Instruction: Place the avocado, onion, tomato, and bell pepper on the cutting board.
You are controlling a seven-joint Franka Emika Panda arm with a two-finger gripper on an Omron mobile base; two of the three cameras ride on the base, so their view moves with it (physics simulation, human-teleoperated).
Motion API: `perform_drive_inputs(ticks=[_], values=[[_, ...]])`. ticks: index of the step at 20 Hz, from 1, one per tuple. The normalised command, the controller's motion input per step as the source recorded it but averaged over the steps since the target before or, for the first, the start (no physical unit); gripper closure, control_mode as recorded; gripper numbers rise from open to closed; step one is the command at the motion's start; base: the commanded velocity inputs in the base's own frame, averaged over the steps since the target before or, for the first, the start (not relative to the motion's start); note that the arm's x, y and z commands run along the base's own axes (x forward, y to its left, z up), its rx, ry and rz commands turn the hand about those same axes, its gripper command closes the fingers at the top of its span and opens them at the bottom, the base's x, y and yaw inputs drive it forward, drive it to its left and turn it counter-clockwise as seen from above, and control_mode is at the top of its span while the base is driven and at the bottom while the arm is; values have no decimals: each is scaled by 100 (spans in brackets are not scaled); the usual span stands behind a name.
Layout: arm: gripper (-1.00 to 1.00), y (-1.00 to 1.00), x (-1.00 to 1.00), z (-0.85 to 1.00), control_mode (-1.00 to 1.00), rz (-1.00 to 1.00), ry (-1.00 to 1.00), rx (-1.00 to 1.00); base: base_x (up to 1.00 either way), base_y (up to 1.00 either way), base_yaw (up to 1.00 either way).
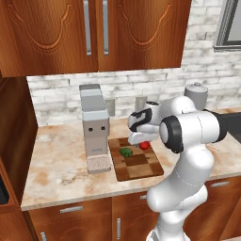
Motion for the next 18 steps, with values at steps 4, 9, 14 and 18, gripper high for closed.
perform_drive_inputs(ticks=[4, 9, 14, 18], values=[[-100, 0, 0, 1, -100, 0, 0, 0, 0, 0, 0], [-100, 0, 0, 40, -100, 0, -5, 0, 0, 0, 0], [-100, -4, -18, 64, -100, -1, -14, 0, 0, 0, 0], [-100, -31, -26, 52, -100, -9, -5, 0, 0, 0, 0]])
